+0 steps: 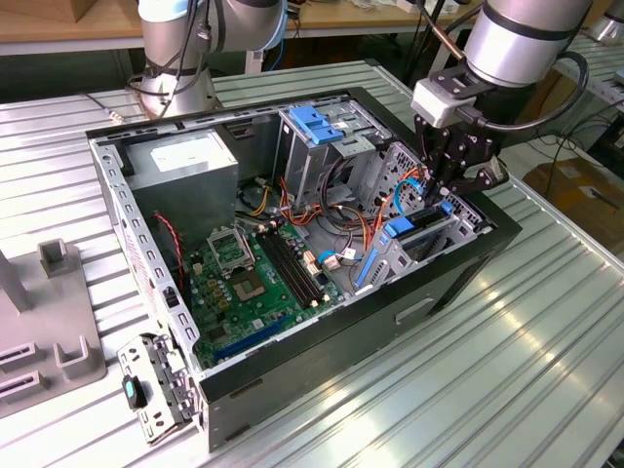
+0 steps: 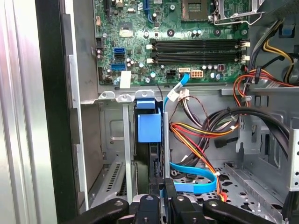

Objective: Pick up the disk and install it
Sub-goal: 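Insert the first disk wire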

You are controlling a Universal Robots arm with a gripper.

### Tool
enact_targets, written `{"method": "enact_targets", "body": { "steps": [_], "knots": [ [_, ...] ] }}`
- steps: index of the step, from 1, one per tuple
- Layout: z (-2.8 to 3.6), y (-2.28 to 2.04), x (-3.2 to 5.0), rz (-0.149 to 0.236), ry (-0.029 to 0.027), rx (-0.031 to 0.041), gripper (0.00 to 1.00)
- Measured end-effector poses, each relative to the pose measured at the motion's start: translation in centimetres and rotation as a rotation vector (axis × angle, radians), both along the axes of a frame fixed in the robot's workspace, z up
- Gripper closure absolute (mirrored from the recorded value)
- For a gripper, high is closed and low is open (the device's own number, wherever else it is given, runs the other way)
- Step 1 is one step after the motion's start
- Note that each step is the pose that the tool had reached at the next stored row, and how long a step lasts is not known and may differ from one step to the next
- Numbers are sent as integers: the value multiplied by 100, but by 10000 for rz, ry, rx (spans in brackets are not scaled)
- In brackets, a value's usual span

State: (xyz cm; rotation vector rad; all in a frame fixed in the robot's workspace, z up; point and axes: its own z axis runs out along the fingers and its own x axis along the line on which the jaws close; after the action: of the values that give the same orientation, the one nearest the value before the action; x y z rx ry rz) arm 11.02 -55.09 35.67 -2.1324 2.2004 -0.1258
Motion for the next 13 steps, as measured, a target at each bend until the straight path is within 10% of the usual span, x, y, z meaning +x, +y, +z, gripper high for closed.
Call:
{"method": "enact_targets", "body": {
  "steps": [8, 13],
  "knots": [
    [-27, -13, -76, 212, -459, 129, 84],
    [-46, -19, -135, 262, -540, 133, 84]
  ]
}}
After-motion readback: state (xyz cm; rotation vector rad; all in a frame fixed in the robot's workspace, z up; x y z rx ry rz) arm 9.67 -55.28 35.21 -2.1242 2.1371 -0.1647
